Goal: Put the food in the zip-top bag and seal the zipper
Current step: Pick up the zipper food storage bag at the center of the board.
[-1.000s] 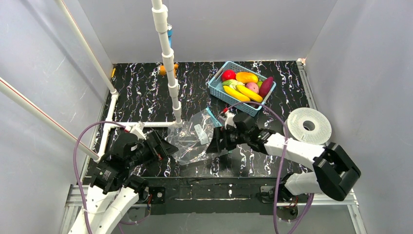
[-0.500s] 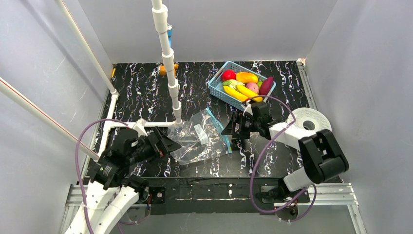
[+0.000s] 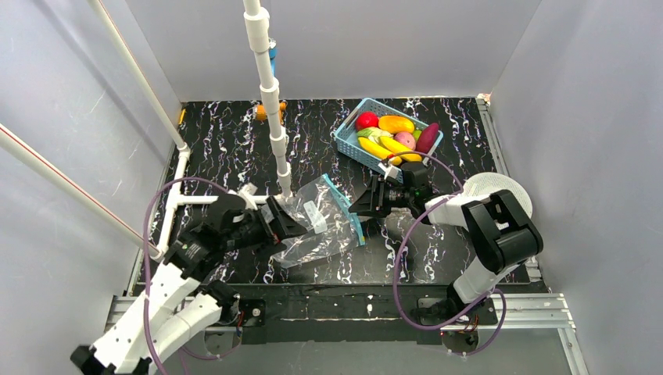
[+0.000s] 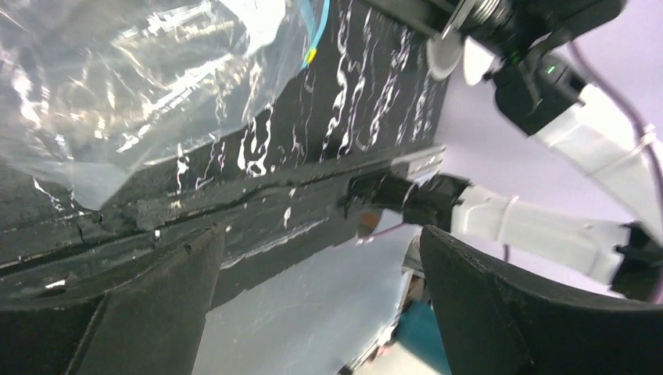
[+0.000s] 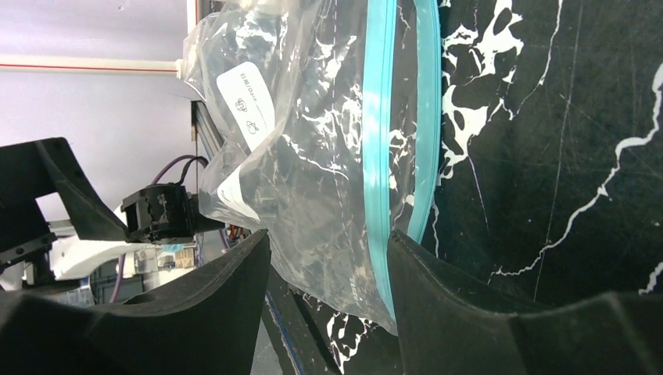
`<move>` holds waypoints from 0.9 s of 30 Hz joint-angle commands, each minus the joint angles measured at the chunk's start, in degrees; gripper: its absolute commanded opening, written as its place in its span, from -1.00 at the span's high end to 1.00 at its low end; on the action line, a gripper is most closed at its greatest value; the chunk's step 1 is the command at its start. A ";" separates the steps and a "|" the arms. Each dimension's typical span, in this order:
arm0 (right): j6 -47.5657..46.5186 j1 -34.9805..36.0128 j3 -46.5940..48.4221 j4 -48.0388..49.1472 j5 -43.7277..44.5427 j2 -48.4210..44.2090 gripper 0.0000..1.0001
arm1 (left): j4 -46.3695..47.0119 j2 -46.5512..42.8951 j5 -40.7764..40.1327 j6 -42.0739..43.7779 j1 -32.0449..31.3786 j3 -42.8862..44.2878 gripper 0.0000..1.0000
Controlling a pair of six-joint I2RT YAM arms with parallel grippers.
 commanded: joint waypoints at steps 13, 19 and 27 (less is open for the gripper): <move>1.07 1.78 0.38 8.31 -0.28 5.96 -0.44 | -1.02 18.61 -20.83 -0.52 -22.81 12.37 -0.89; -4.15 1.78 -0.51 4.02 3.52 3.44 -0.50 | -1.36 17.19 -21.87 -1.82 -24.80 10.40 -0.89; -5.01 2.06 -0.15 4.56 2.01 4.41 -0.28 | -1.90 15.47 -22.74 -3.42 -25.56 7.63 -0.90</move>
